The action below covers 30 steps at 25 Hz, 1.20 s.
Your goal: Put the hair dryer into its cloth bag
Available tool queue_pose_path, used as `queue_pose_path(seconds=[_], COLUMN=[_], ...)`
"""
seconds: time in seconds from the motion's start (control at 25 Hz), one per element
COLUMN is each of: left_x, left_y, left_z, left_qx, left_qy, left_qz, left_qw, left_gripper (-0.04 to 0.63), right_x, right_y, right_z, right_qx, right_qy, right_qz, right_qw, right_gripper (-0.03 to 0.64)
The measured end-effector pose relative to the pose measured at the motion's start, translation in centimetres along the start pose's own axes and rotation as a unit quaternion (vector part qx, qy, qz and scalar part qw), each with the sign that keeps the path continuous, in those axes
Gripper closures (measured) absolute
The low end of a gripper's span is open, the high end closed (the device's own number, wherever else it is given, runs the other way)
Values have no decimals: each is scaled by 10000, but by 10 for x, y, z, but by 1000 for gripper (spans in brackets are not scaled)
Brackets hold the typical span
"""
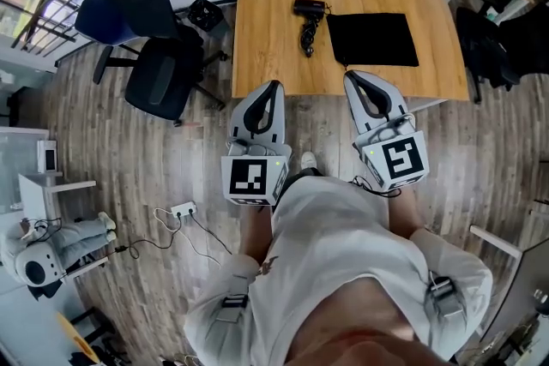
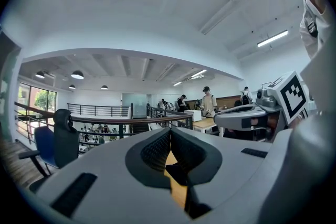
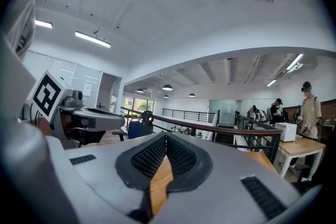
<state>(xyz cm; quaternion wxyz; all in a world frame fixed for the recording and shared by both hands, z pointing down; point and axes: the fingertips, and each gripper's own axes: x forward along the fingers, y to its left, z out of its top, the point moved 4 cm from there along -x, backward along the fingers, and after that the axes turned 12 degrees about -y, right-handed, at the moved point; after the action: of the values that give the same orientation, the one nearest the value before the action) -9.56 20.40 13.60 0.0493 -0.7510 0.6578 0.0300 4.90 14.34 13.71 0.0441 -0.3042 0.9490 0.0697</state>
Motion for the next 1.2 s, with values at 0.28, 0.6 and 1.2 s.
queue_pose_path(seconds=[0.28, 0.6, 1.2], left_x=[15, 38, 109], left_y=[34, 64, 73], left_z=[-4, -9, -41], left_qx=[-1, -55, -219], left_qy=[-11, 8, 153], left_qz=[-93, -322, -350], left_qw=[10000, 9995, 9990], left_gripper=[575, 575, 575], right_x=[36, 69, 104], right_y=[4, 1, -56], right_z=[-6, -12, -45], right_qx=[-21, -46, 76], right_qy=[28, 74, 317], right_qz=[-57, -299, -420], right_qw=[10000, 9995, 9986], right_gripper=[595, 595, 595])
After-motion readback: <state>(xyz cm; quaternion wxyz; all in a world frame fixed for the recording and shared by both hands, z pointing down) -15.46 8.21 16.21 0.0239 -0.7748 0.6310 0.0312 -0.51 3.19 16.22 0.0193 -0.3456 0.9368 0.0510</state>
